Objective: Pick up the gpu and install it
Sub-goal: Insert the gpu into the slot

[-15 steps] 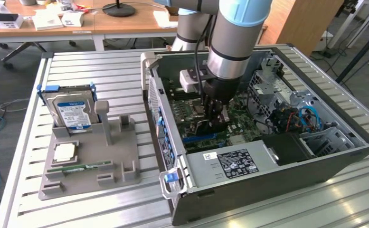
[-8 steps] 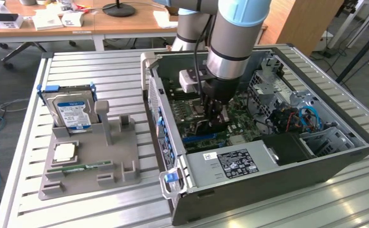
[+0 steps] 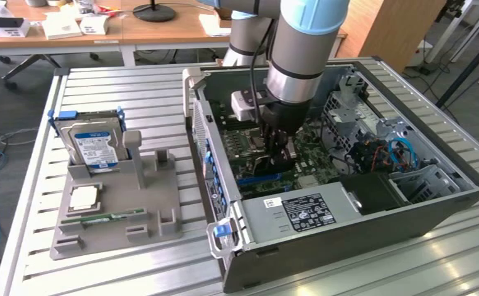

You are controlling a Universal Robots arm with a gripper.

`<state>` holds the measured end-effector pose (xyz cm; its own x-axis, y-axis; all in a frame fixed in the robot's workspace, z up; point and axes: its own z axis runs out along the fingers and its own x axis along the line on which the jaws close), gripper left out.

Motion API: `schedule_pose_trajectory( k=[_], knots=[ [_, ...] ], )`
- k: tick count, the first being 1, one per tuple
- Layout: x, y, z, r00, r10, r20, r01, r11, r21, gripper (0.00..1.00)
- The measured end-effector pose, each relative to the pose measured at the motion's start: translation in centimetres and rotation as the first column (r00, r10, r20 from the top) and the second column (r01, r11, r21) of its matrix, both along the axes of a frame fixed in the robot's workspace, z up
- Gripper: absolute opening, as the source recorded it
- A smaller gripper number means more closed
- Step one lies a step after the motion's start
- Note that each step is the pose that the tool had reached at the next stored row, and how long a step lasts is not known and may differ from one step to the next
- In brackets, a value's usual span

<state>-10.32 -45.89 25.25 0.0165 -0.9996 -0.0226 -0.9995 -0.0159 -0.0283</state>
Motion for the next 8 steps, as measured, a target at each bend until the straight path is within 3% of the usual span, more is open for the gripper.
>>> schedule_pose_trajectory(
  k=[8],
  knots=[
    [-0.08,0.00,-0.01,1.0000,0.000,0.0061,0.000,1.0000,0.0001,0.26]
  ],
)
